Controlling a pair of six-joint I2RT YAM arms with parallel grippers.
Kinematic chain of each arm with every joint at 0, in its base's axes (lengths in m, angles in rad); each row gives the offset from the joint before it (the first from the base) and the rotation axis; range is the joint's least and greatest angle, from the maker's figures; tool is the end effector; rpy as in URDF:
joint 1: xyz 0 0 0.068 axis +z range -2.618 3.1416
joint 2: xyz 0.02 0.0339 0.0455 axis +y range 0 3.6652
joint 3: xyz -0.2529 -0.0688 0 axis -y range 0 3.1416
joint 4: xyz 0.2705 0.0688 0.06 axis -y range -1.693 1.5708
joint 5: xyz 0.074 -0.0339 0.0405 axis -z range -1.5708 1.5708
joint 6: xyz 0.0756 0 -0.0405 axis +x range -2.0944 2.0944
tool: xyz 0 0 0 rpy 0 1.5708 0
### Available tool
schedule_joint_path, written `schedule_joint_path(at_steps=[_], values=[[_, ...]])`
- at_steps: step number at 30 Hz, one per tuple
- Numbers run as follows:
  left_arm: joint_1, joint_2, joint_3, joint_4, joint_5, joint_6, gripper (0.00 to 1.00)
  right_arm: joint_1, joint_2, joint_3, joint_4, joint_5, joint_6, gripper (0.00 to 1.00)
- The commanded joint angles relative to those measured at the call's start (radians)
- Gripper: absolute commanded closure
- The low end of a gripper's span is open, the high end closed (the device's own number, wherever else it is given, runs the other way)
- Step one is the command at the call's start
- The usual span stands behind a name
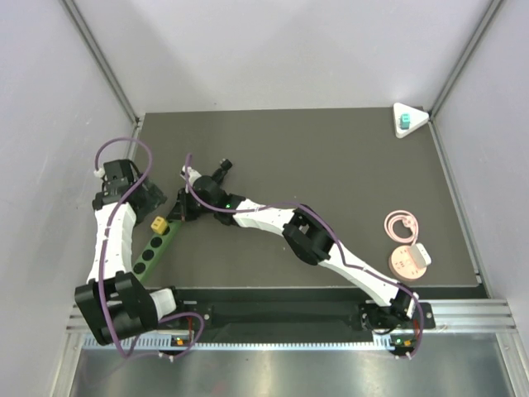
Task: Pull the plug off the socket
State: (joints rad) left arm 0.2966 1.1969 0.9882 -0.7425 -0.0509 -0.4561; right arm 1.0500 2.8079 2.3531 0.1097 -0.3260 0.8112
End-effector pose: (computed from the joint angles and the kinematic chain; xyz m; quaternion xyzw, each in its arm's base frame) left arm 0.2777 0.0889 0.2299 -0.3571 0.8826 -0.0001 0.3057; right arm 0.3101 0.5892 0.0821 -0.1888 0.7903 0.5345 0.2326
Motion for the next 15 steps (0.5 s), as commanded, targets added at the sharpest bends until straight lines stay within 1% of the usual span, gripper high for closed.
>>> schedule_joint_path(at_steps=[1,5,12,15], values=[[0.004,0.033,0.01,-0.018,-0.044,-0.015,0.15,0.002,0.173,-0.123,-0.403,0.134,-0.112,1.0],[0.004,0.09,-0.011,-0.003,-0.05,-0.027,0.14,0.002,0.167,-0.129,-0.403,0.139,-0.118,1.0],[0.006,0.168,-0.036,0.072,-0.006,-0.041,0.25,0.002,0.165,-0.14,-0.395,0.131,-0.119,1.0],[0.004,0.194,-0.036,0.084,-0.02,-0.041,0.26,0.002,0.16,-0.149,-0.387,0.131,-0.124,1.0]])
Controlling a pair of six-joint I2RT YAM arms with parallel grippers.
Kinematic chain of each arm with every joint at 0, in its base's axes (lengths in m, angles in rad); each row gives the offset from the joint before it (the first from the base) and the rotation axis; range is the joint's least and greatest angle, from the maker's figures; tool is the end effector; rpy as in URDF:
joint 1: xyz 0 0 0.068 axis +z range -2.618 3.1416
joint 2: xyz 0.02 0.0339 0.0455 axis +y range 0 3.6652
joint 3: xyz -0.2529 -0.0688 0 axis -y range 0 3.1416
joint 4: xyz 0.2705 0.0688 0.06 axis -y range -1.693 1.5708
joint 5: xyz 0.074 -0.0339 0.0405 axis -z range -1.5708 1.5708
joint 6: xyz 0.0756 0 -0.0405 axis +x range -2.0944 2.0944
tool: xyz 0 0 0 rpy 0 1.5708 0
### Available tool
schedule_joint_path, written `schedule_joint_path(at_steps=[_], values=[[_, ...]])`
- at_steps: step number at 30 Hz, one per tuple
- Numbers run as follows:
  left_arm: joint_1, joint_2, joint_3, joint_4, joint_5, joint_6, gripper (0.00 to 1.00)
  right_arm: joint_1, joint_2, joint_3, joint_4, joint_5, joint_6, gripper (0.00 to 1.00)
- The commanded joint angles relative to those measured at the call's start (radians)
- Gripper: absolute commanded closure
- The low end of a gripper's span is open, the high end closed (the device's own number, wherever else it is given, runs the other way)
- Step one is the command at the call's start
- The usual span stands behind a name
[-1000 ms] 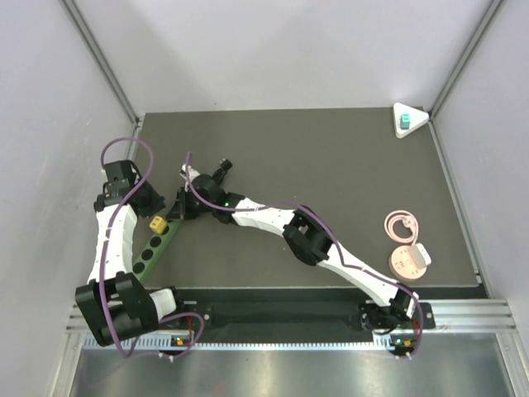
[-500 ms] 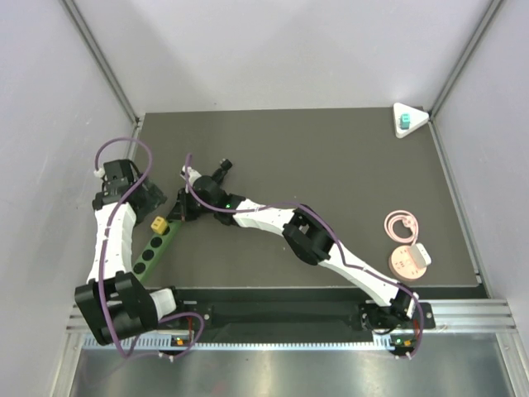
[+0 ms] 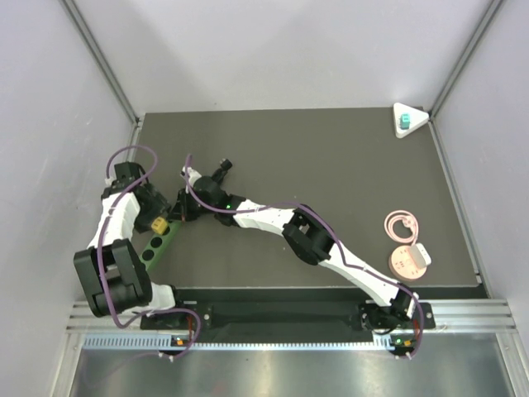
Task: Pull the plug off the socket
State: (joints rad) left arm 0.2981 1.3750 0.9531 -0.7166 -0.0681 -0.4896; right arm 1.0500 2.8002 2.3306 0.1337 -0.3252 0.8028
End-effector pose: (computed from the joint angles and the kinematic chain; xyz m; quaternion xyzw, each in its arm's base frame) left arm 0.2898 0.0944 0.1699 -0.3813 0.8986 0.0126 0.2165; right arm 0.3095 0.5881 0.0813 -0.1922 0.7869 0.5360 0.2377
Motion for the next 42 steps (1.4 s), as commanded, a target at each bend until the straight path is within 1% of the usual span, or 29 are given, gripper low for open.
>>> schedule_joint_path(at_steps=[1,3,6,8,10,11,13,15,17,19,21,29,33,42], values=[[0.004,0.022,-0.002,0.059,-0.007,-0.009,0.26,0.002,0.167,-0.128,-0.41,0.132,-0.116,1.0],[0.007,0.033,-0.016,0.072,-0.013,-0.012,0.28,0.002,0.163,-0.129,-0.413,0.136,-0.119,1.0],[0.012,0.044,-0.036,0.098,-0.007,-0.017,0.35,0.001,0.163,-0.131,-0.41,0.14,-0.116,1.0],[0.013,0.053,-0.039,0.103,-0.004,-0.014,0.44,0.002,0.166,-0.131,-0.413,0.141,-0.113,1.0],[0.016,0.061,-0.036,0.105,-0.007,-0.01,0.49,0.004,0.166,-0.134,-0.414,0.144,-0.113,1.0],[0.018,0.061,-0.037,0.106,-0.01,-0.009,0.54,0.002,0.166,-0.134,-0.416,0.146,-0.113,1.0],[0.019,0.058,-0.039,0.111,-0.009,-0.006,0.62,0.004,0.168,-0.135,-0.416,0.15,-0.114,1.0],[0.019,0.056,-0.039,0.112,0.017,0.0,0.76,0.002,0.17,-0.136,-0.417,0.155,-0.113,1.0],[0.021,0.053,-0.031,0.109,0.049,-0.001,1.0,0.002,0.173,-0.132,-0.421,0.161,-0.113,1.0],[0.022,0.044,-0.025,0.097,0.067,0.003,1.0,0.002,0.179,-0.129,-0.43,0.173,-0.114,1.0],[0.022,0.021,-0.01,0.085,0.122,0.002,1.0,0.004,0.18,-0.129,-0.439,0.189,-0.116,1.0],[0.021,-0.111,0.052,0.074,0.165,-0.03,1.0,0.002,0.193,-0.131,-0.463,0.23,-0.12,1.0],[0.021,-0.128,0.09,0.068,0.188,-0.046,1.0,0.004,0.199,-0.131,-0.471,0.245,-0.122,1.0],[0.019,-0.113,0.131,0.037,0.165,-0.041,1.0,0.004,0.205,-0.129,-0.477,0.247,-0.125,1.0]])
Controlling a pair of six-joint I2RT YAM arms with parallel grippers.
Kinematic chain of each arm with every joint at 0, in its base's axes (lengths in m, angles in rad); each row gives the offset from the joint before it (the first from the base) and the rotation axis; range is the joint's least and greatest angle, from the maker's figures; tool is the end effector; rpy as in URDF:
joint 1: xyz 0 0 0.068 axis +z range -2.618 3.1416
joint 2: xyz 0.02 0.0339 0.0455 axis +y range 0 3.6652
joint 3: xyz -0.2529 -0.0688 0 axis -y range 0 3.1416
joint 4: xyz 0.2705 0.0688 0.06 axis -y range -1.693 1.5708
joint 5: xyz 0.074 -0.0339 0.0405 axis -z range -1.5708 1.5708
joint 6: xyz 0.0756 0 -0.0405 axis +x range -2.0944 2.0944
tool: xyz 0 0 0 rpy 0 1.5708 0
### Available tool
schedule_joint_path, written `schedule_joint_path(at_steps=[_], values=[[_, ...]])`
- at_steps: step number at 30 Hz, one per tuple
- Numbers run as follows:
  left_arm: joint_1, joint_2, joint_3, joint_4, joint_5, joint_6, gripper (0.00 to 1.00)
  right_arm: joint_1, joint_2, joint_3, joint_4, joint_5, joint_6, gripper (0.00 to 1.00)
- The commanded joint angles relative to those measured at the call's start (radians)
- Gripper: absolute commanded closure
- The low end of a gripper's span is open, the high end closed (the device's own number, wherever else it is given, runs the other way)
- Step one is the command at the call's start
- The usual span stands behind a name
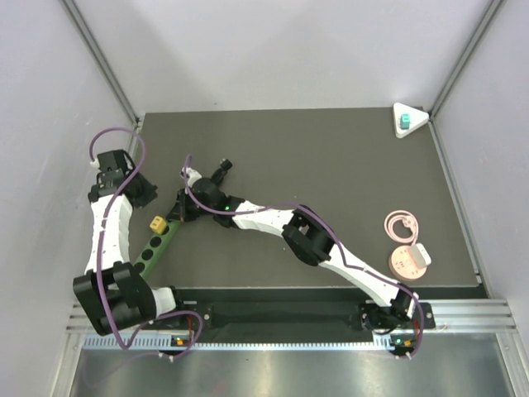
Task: Pull the plug off the socket
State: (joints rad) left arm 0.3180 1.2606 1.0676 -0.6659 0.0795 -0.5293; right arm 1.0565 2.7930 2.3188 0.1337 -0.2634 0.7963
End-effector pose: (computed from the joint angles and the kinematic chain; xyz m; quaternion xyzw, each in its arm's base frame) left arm 0.3033 0.0935 0.2482 -0.3724 0.8595 -0.0738 0.3423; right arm 0.3096 0.5880 0.0807 -0.1802 0.7929 0.5218 0.2579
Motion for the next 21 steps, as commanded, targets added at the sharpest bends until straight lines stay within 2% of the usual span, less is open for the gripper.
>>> schedule_joint_path(at_steps=[1,2,3,4,6,9,14,17,21], values=[[0.001,0.0,0.018,-0.026,0.013,0.009,1.0,-0.003,0.214,-0.116,-0.477,0.182,-0.118,1.0],[0.001,-0.001,0.018,-0.034,0.008,0.035,0.99,-0.003,0.214,-0.118,-0.476,0.181,-0.12,1.0],[0.001,0.0,0.018,-0.047,-0.027,0.046,0.73,-0.003,0.212,-0.118,-0.476,0.179,-0.121,1.0],[0.0,0.005,0.02,-0.082,-0.044,0.057,0.6,-0.001,0.211,-0.119,-0.474,0.179,-0.123,1.0],[0.001,0.02,0.018,-0.109,-0.067,0.071,0.42,-0.003,0.209,-0.121,-0.473,0.178,-0.124,1.0],[0.0,0.036,-0.007,-0.123,-0.051,0.086,0.27,-0.003,0.212,-0.121,-0.467,0.176,-0.123,1.0],[0.0,0.068,-0.081,-0.089,-0.044,0.072,0.28,-0.003,0.211,-0.122,-0.465,0.168,-0.121,1.0],[0.001,0.108,-0.104,-0.066,-0.104,0.065,0.32,-0.003,0.206,-0.125,-0.467,0.168,-0.126,1.0],[0.001,0.163,-0.098,-0.072,-0.141,0.045,0.32,-0.004,0.204,-0.134,-0.462,0.168,-0.131,1.0]])
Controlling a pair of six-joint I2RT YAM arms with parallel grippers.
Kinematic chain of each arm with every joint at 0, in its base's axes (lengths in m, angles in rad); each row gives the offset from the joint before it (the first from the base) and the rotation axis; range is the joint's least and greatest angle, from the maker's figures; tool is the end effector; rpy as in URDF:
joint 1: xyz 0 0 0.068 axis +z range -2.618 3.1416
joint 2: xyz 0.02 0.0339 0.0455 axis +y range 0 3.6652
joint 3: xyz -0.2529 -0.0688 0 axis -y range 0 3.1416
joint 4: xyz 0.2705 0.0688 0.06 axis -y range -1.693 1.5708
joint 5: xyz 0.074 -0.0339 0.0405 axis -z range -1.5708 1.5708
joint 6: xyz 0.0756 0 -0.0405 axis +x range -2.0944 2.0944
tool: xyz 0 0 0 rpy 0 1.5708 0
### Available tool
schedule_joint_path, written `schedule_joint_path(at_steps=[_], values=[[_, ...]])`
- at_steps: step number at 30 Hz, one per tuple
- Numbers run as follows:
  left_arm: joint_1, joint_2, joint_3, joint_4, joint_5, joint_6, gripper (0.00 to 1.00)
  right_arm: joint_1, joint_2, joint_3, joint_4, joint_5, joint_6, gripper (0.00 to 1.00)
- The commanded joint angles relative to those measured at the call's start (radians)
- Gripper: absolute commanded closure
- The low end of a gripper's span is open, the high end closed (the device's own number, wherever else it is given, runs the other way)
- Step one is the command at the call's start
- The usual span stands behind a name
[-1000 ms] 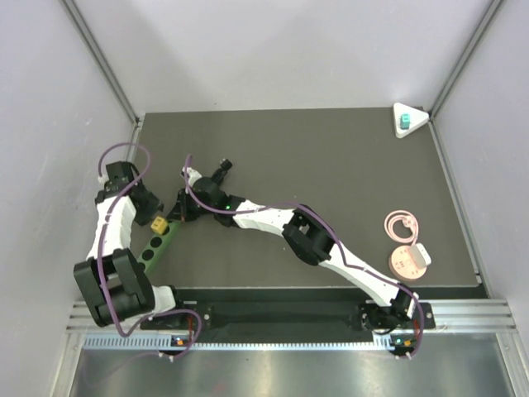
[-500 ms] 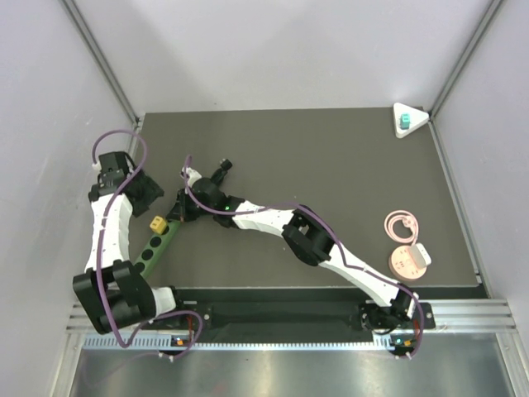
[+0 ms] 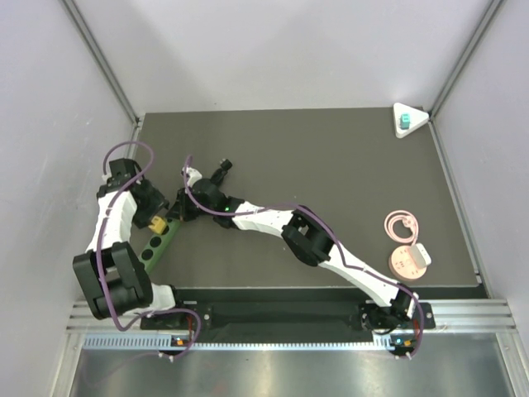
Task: Pull the plug off the socket
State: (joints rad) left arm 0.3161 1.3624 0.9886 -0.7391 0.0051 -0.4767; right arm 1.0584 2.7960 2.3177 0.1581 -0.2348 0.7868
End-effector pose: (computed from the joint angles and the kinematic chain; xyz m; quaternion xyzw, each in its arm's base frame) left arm 0.2924 0.0952 0.1838 -0.3755 0.8986 -0.0207 0.2260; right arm 0.3111 0.5889 0.0815 -0.1769 0.7885 0.5207 0.2753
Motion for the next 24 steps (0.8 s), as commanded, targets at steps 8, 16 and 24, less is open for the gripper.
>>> schedule_joint_path(at_steps=[8,16,24], values=[[0.003,-0.035,-0.013,0.018,-0.126,-0.05,0.32,-0.006,0.203,-0.136,-0.485,0.137,-0.123,1.0],[0.003,-0.142,-0.062,0.032,-0.142,-0.039,0.29,-0.008,0.194,-0.144,-0.485,0.138,-0.135,1.0],[0.003,0.058,0.002,-0.068,-0.13,-0.124,0.28,-0.008,0.194,-0.15,-0.466,0.13,-0.13,1.0]])
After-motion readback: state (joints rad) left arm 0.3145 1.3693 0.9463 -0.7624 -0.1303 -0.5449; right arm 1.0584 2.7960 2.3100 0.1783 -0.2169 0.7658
